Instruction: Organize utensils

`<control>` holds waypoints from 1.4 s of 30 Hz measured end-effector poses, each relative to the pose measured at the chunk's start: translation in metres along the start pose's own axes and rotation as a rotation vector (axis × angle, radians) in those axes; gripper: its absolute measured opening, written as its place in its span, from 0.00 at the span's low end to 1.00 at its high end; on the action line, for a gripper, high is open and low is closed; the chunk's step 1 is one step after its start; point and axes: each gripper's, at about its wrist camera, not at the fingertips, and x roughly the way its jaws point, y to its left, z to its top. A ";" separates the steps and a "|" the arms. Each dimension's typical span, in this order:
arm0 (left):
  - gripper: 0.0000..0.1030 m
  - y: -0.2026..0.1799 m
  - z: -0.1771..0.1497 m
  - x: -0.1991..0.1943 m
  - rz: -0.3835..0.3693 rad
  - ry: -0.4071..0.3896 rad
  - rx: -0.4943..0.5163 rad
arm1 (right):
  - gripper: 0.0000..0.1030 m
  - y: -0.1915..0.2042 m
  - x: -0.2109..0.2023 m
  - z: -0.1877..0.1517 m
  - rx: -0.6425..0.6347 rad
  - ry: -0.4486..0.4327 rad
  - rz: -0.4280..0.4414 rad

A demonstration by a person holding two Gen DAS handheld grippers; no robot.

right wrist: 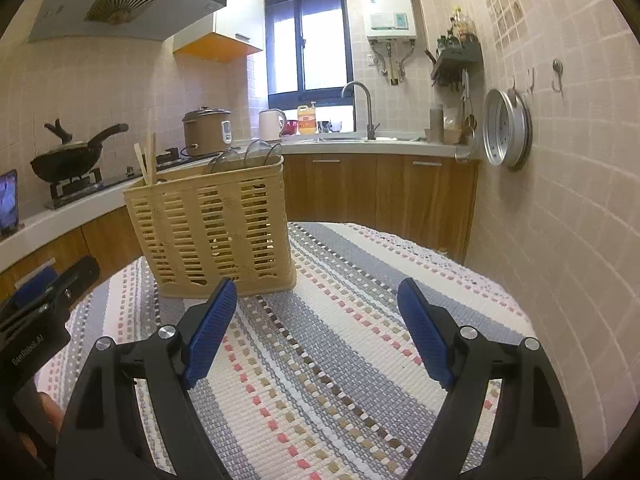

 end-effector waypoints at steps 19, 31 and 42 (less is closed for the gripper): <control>0.87 -0.005 0.001 0.001 0.012 0.021 0.010 | 0.76 -0.004 0.007 -0.001 0.011 0.040 -0.013; 0.87 -0.012 0.001 -0.001 -0.005 0.013 0.041 | 0.76 -0.003 0.003 -0.002 0.001 0.024 -0.013; 0.87 -0.012 0.001 0.000 -0.018 0.018 0.042 | 0.76 -0.004 0.003 -0.002 0.006 0.024 -0.011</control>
